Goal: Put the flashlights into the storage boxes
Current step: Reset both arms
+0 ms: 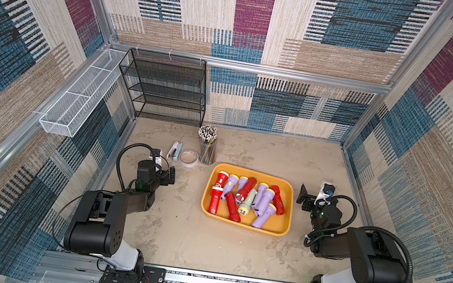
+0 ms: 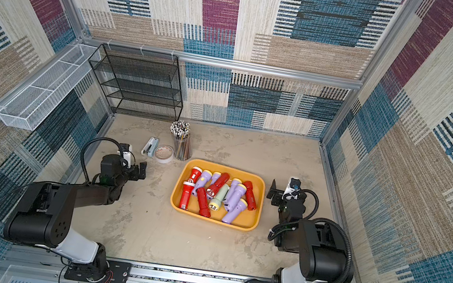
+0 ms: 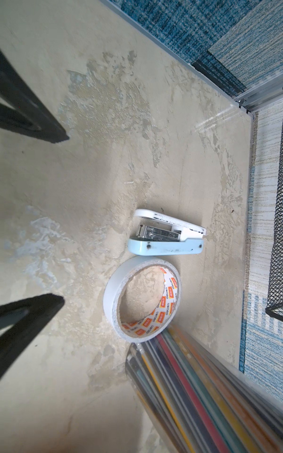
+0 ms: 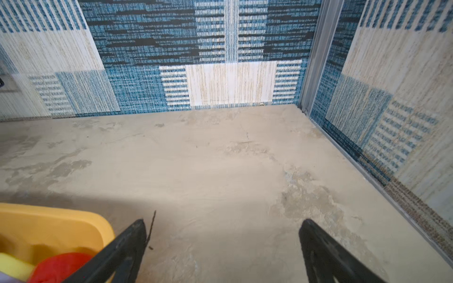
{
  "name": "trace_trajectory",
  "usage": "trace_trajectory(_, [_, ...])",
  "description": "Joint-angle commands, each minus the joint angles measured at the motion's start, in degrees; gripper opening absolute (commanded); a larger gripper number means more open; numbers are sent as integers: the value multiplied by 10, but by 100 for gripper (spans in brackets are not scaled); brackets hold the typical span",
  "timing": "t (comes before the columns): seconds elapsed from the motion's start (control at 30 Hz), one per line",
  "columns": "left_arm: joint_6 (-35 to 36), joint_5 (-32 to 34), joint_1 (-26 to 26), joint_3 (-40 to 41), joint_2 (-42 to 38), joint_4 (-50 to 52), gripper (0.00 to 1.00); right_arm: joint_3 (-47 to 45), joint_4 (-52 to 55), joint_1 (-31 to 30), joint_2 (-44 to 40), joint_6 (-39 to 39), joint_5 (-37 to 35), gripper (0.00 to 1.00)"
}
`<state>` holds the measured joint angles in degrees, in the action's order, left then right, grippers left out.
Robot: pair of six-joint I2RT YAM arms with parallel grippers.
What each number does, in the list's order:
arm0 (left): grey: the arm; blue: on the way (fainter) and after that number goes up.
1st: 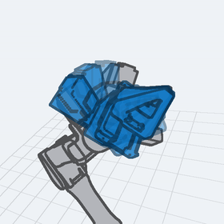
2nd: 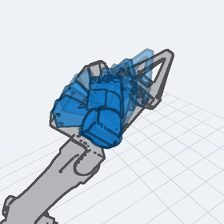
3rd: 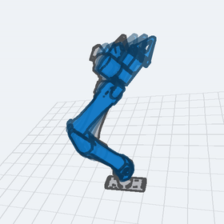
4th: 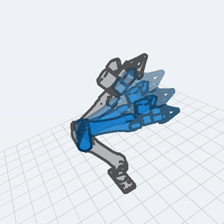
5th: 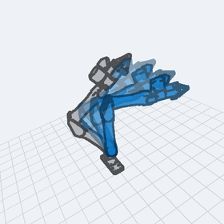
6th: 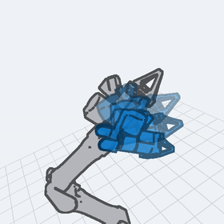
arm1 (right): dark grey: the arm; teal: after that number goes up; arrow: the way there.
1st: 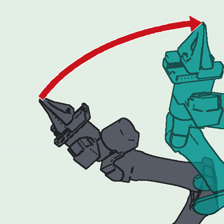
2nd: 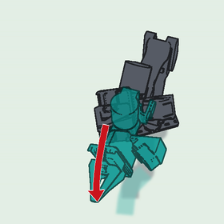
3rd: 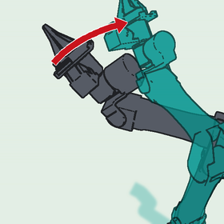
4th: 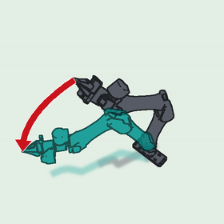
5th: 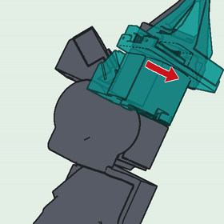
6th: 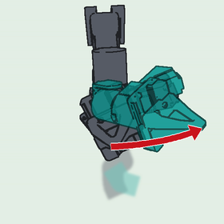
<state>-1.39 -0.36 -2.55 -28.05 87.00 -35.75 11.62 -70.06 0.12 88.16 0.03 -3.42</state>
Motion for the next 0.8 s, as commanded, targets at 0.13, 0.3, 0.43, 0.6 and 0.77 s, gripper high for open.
trace_trajectory(0.13, [6, -4, -1, 3, -3, -26, 100, 2, -38, 0, -1, 3, 20, 100])
trace_trajectory(0.3, [6, -4, -1, 2, -3, -26, 100, 2, -39, 0, -1, 4, 19, 100])
trace_trajectory(0.43, [6, -4, 0, 3, -3, -26, 100, 2, -39, 0, -1, 4, 18, 100])
trace_trajectory(0.6, [5, -4, -1, 2, -3, -26, 100, 2, -41, 0, -1, 4, 19, 100])
trace_trajectory(0.77, [6, -4, -1, 2, -2, -25, 100, 2, -40, 0, -1, 4, 18, 100])
